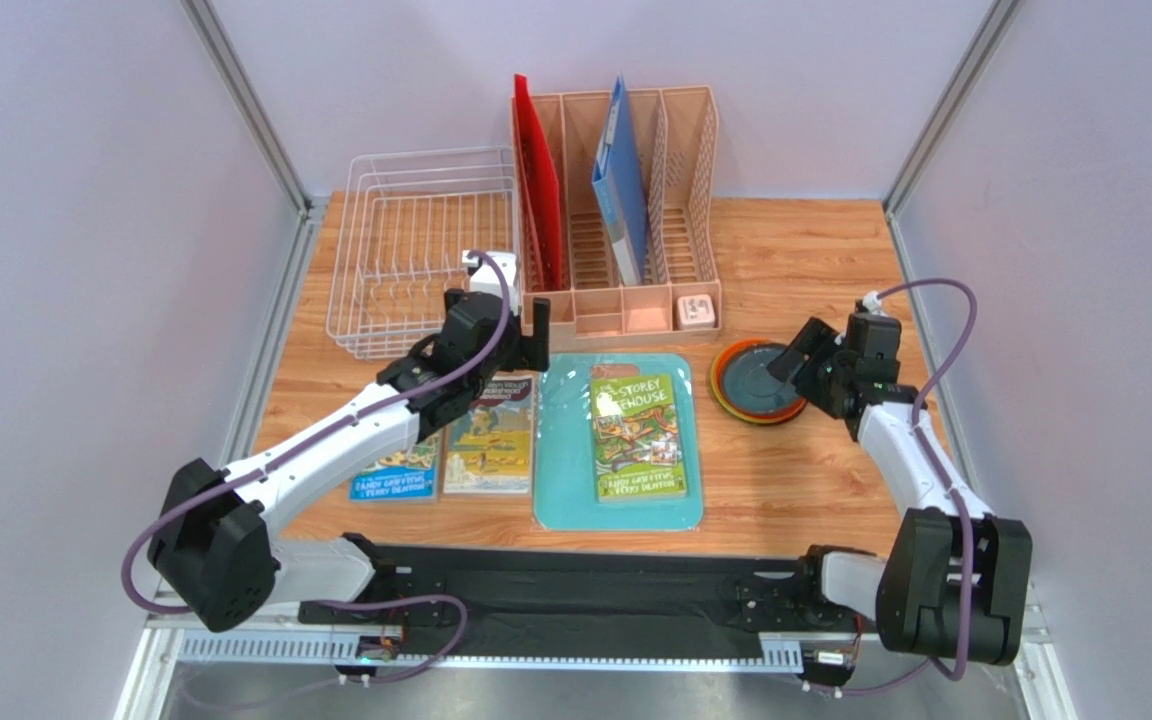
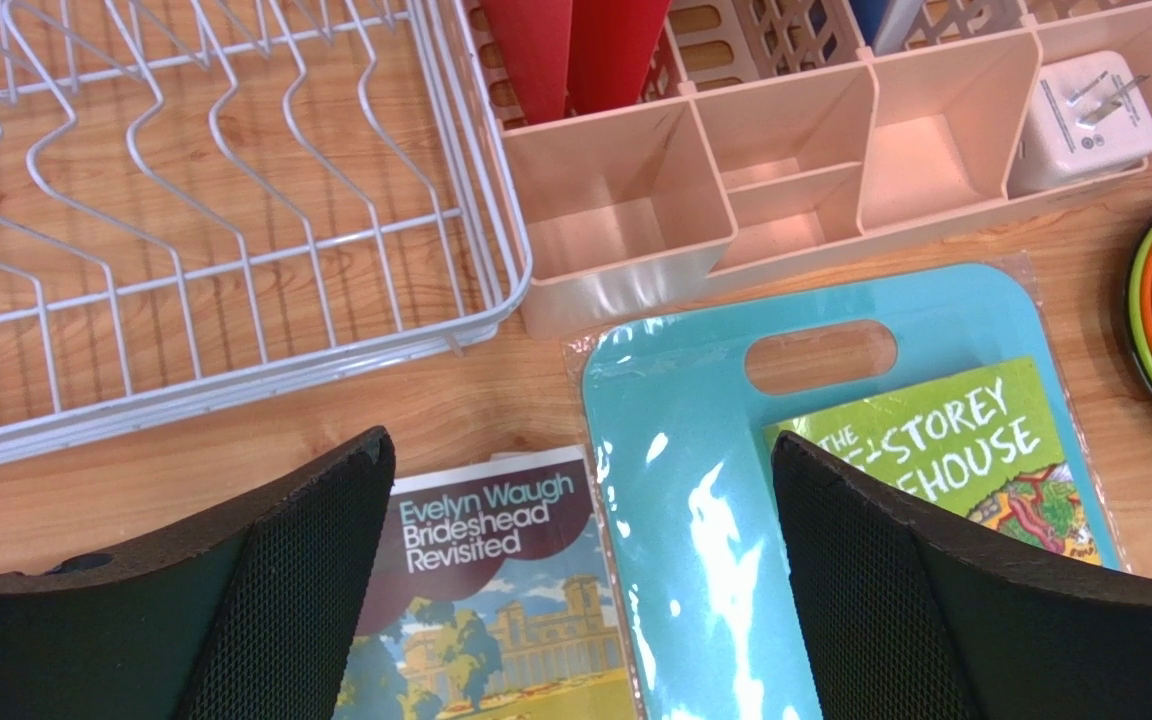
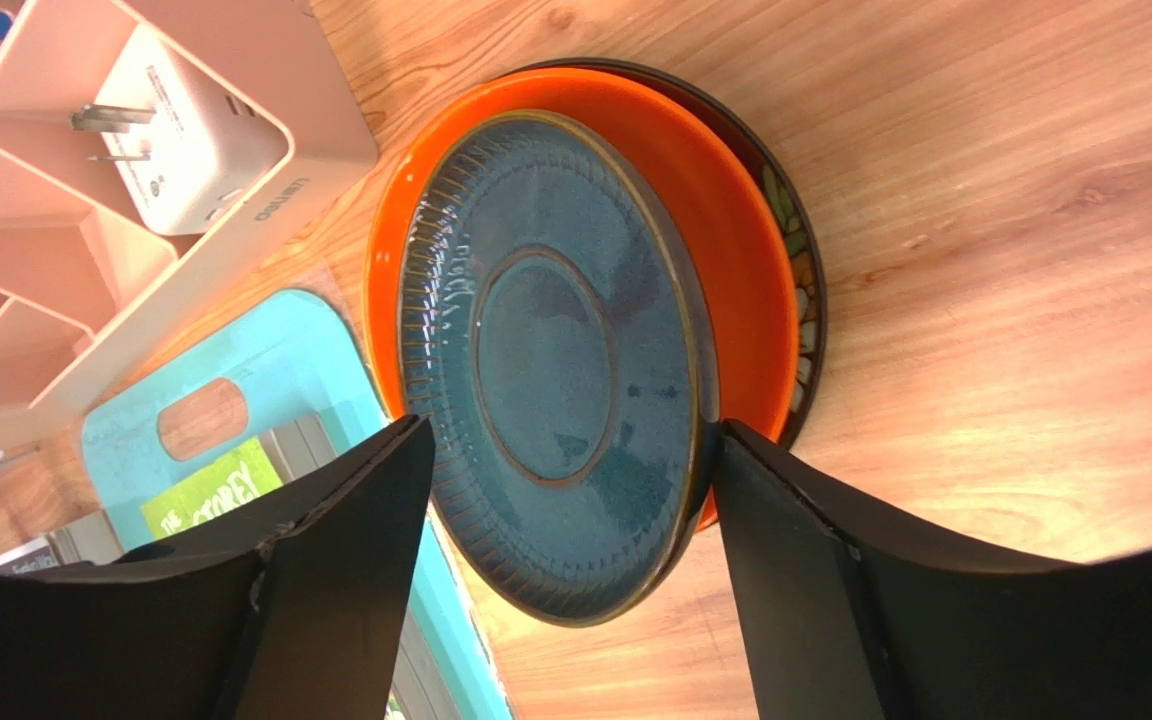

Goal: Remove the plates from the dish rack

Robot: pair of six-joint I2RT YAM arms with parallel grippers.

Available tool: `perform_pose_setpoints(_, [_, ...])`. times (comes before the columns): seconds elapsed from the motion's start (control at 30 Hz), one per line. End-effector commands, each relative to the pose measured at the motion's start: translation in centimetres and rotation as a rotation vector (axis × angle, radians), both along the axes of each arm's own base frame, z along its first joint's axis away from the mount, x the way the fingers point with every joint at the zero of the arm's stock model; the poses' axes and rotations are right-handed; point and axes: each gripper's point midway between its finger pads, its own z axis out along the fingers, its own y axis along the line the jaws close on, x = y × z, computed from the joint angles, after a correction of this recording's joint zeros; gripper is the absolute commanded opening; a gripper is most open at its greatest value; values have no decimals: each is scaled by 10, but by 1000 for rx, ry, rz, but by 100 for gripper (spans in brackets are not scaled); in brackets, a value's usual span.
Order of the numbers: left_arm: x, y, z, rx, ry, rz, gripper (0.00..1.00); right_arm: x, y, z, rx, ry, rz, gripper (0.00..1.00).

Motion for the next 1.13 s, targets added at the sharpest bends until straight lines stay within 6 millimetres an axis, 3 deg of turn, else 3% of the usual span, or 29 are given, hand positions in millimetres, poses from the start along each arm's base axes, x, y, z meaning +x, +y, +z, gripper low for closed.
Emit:
perform_pose_setpoints(0.0, [1, 8, 8, 8, -16, 5, 99, 8, -10, 27, -58, -57, -15, 74])
perform_pose_setpoints(0.07, [1, 9, 9, -3, -12, 10, 99, 6, -11, 29, -65, -53, -20, 75])
perform_pose_setpoints(0.1, [1, 10, 7, -4, -8, 11, 99, 6, -15, 29, -83, -49, -31, 82])
perform_pose_setpoints(0.37, [2, 13, 10, -4, 3, -9, 100, 0, -15, 35, -97, -46, -22, 84])
perform_pose_setpoints(0.5, [4, 18, 13, 26, 9, 9, 99, 1, -6, 53, -120, -140, 33, 91])
perform_pose_setpoints(0.6, [1, 22, 15, 32, -3, 11, 99, 0, -11, 58, -205, -179, 16, 95])
perform_pose_setpoints(0.63, [0, 26, 20, 27, -20, 27, 99, -2, -5, 54, -218, -189, 45, 96])
perform_pose_setpoints(0.7, [-2, 34, 21, 39, -22, 47, 99, 2, -18, 57, -302, -226, -20, 97])
perform_pose_setpoints(0.73, [-3, 38, 24, 46, -34, 59, 99, 2, -7, 59, -318, -253, 6, 98])
perform_pose_setpoints(0.77, [-4, 42, 24, 50, -34, 67, 100, -1, -7, 52, -343, -252, 9, 100])
perform_pose_setpoints(0.8, [-6, 45, 22, 59, -24, 71, 99, 3, -14, 57, -402, -282, -23, 100])
perform_pose_setpoints(0.87, [-8, 52, 26, 54, -34, 83, 99, 2, -7, 53, -473, -296, 2, 100])
perform_pose_setpoints(1.1, [-17, 81, 12, -9, -20, 133, 99, 0, -16, 49, -683, -309, -69, 100])
